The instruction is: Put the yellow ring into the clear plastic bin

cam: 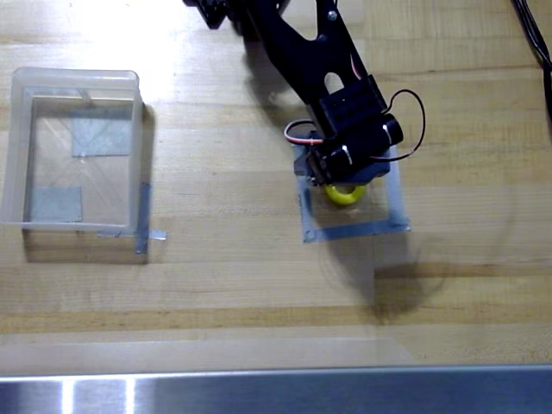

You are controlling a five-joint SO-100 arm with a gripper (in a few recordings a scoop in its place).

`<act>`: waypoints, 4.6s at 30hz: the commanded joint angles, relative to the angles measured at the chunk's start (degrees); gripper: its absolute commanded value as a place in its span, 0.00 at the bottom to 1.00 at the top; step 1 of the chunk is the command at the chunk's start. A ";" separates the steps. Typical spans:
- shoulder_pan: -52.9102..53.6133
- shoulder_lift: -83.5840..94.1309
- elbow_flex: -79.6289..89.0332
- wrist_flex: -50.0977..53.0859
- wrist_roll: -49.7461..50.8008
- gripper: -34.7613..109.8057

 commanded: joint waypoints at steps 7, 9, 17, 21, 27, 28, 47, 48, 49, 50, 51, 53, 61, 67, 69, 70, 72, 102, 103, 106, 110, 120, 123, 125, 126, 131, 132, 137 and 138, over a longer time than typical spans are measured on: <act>-0.09 0.09 -2.81 -2.99 0.88 0.39; -0.09 -0.70 -2.81 -3.60 0.88 0.39; -0.53 -2.55 -2.72 -5.36 4.22 0.39; -0.79 -2.64 -2.72 -4.92 5.98 0.39; -0.62 -2.81 -2.11 -5.62 6.42 0.39; -0.35 -2.81 -1.49 -5.80 6.42 0.39; -0.09 -2.11 6.24 -15.29 6.50 0.38; -0.09 -2.29 6.24 -15.38 6.50 0.38; -0.09 -2.37 6.24 -15.38 6.50 0.38; -0.09 -2.46 6.24 -15.38 6.50 0.37; -0.09 -2.46 6.24 -15.38 6.50 0.36; -0.09 -2.02 6.24 -15.03 6.50 0.32; -0.18 -1.76 6.33 -14.50 6.42 0.25; -0.09 0.53 6.42 -14.50 6.42 0.24; -0.09 0.97 6.42 -14.41 6.15 0.24; -0.09 1.49 6.42 -14.15 5.98 0.24; 0.09 4.04 6.50 -12.04 5.89 0.24; 70.05 29.44 6.24 7.56 -22.59 0.24; 70.93 28.21 6.24 7.56 -22.59 0.24; 72.69 25.22 5.71 7.47 -22.59 0.24; 73.30 21.88 6.33 4.04 -22.59 0.24; 72.69 11.07 6.33 -4.13 -22.50 0.24; 72.77 8.35 6.33 -6.68 -22.50 0.24; 73.04 7.21 6.33 -7.82 -22.50 0.24; 73.12 6.77 6.33 -8.17 -22.50 0.24; 73.30 5.71 6.06 -10.63 -22.41 0.24; 73.30 5.80 6.06 -11.69 -22.41 0.24; 73.30 5.71 6.59 -15.12 -22.41 0.24; 73.30 5.71 7.03 -15.73 -22.41 0.24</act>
